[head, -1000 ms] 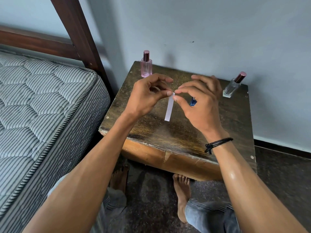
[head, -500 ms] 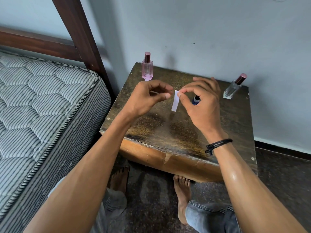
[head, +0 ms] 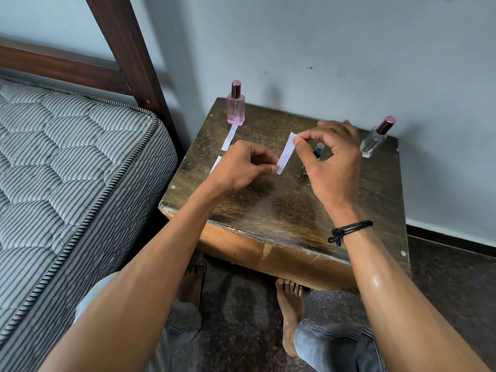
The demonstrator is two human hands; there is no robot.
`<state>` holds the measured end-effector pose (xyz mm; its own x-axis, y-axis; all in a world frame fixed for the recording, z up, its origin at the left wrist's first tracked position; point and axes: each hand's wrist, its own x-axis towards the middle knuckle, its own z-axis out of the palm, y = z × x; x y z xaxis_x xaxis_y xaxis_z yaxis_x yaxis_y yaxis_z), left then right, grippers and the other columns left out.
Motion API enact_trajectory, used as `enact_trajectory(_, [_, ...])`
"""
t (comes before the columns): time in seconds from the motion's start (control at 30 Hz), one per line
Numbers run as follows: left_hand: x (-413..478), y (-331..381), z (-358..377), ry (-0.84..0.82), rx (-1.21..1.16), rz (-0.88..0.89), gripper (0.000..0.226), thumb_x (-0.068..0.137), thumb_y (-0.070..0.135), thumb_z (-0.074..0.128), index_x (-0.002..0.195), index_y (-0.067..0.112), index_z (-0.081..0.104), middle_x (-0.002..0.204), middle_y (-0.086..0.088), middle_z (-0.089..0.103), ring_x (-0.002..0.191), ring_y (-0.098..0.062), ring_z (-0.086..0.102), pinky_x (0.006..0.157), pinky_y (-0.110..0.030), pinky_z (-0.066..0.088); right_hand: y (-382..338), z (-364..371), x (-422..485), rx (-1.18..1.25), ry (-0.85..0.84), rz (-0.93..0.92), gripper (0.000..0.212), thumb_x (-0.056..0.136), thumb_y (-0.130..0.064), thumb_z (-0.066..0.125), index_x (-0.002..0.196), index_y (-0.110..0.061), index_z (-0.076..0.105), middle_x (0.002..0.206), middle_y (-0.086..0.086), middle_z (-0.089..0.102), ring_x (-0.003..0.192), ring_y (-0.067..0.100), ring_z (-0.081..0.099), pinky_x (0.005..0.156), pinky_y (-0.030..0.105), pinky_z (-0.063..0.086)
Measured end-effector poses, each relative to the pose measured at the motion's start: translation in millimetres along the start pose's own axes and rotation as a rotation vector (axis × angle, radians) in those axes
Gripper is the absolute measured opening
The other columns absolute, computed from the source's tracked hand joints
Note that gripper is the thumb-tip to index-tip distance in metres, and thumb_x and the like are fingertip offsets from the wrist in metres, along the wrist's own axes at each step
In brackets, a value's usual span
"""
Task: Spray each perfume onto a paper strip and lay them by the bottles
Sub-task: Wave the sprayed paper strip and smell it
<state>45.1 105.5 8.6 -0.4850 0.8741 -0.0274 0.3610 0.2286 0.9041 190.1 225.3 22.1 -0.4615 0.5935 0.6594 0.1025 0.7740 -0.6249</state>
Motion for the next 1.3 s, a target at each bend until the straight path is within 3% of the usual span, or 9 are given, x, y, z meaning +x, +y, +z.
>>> enact_trajectory(0.27, [-0.3,0.9,0.0,0.007,-0.048,-0.004,0.009,0.087,0.006,0.076,0.096,0.003,0.077,0.086,-0.005,0.075,0.072,0.000,0.065,0.073,-0.016,0.054,-3.1,-0.7,-0.9,0.012,0.023,0.023,0.015,0.089,-0.026,0.075,0.086,-0.011,0.077,0.088,-0.014,0.067,0.103,0.003,0.051,0.101,0.031,0.040])
enact_trajectory(0.4, [0.3,0.1,1.3,0.016,-0.061,-0.010,0.010,0.086,0.008,0.077,0.096,0.005,0.077,0.087,-0.005,0.076,0.076,-0.003,0.067,0.076,-0.019,0.055,-4.4,-0.9,-1.6,0.016,0.034,0.023,0.017,0.090,-0.028,0.074,0.086,-0.011,0.078,0.086,-0.004,0.073,0.102,0.005,0.052,0.097,0.032,0.043])
enact_trajectory(0.57, [0.7,-0.2,2.9,0.023,-0.063,-0.013,0.012,0.085,0.010,0.079,0.096,0.005,0.077,0.089,-0.007,0.077,0.079,-0.009,0.069,0.086,-0.031,0.060,-9.1,-1.4,-3.3,-0.017,0.006,-0.056,0.015,0.090,-0.026,0.075,0.086,-0.011,0.077,0.088,-0.017,0.063,0.101,0.008,0.054,0.091,0.052,0.048])
enact_trajectory(0.73, [0.8,-0.8,4.1,0.013,-0.087,-0.027,0.011,0.085,0.010,0.079,0.095,0.006,0.077,0.089,-0.008,0.077,0.081,-0.012,0.070,0.090,-0.038,0.060,-10.4,-1.3,-3.5,-0.031,0.009,-0.083,0.012,0.090,-0.024,0.076,0.086,-0.013,0.077,0.087,-0.016,0.064,0.099,0.012,0.055,0.089,0.051,0.048])
enact_trajectory(0.9, [-1.6,3.2,5.7,0.016,-0.143,-0.029,0.012,0.085,0.008,0.079,0.095,0.003,0.076,0.093,-0.014,0.077,0.082,-0.013,0.069,0.088,-0.031,0.058,-8.8,-0.7,-3.5,-0.037,0.005,-0.102,0.010,0.090,-0.022,0.076,0.085,-0.013,0.076,0.088,-0.018,0.063,0.098,0.013,0.058,0.089,0.053,0.048])
enact_trajectory(1.17, [-2.3,4.1,8.6,0.000,-0.186,-0.042,0.016,0.086,0.005,0.077,0.099,-0.004,0.074,0.095,-0.020,0.075,0.081,-0.011,0.067,0.079,-0.019,0.055,-8.0,-1.2,-2.0,-0.051,0.019,-0.135,0.010,0.090,-0.021,0.078,0.084,-0.013,0.076,0.086,-0.005,0.071,0.087,0.021,0.062,0.086,0.051,0.046])
enact_trajectory(1.3, [-3.1,6.3,9.1,-0.002,-0.194,-0.044,0.014,0.086,0.004,0.076,0.099,-0.003,0.074,0.089,-0.011,0.074,0.080,-0.008,0.067,0.081,-0.021,0.056,-6.5,-2.8,-1.3,-0.032,0.026,-0.136,0.013,0.091,-0.022,0.077,0.084,-0.011,0.075,0.086,-0.003,0.073,0.087,0.022,0.064,0.086,0.052,0.047])
